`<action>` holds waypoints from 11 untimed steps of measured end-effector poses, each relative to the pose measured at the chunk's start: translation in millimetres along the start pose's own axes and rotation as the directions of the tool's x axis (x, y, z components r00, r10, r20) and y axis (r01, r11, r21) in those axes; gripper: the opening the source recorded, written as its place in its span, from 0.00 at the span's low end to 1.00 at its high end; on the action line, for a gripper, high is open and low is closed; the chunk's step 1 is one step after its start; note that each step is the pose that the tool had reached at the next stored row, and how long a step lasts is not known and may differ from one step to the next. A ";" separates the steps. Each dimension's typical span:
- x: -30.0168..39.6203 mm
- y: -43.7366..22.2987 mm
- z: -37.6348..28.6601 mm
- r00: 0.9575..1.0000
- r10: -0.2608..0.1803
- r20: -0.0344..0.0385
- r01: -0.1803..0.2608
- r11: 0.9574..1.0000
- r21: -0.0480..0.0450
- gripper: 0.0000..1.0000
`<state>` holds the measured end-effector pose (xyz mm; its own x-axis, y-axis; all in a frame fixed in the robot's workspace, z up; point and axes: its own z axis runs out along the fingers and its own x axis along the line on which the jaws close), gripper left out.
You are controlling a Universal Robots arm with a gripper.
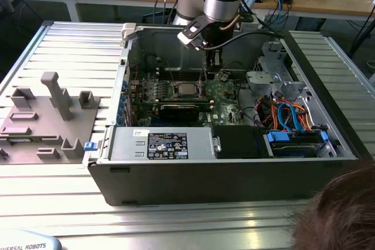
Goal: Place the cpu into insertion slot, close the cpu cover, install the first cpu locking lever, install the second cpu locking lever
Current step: 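Close the cpu cover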
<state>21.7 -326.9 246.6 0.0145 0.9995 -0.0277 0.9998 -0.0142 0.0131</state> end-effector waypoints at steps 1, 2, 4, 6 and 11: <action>0.0 -0.7 0.0 1.000 0.000 0.000 0.000 1.000 0.000 0.11; 0.0 -1.8 0.1 1.000 0.000 0.000 0.000 1.000 0.000 0.11; 0.0 -3.2 0.1 1.000 0.000 0.000 0.000 1.000 0.000 0.11; -0.1 -4.7 0.2 1.000 0.000 0.000 0.000 1.000 0.000 0.11; -0.1 -8.5 0.3 1.000 0.000 0.000 0.000 1.000 0.000 0.11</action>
<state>13.3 -326.8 246.1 0.0145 0.9995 -0.0277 0.9998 -0.0141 0.0131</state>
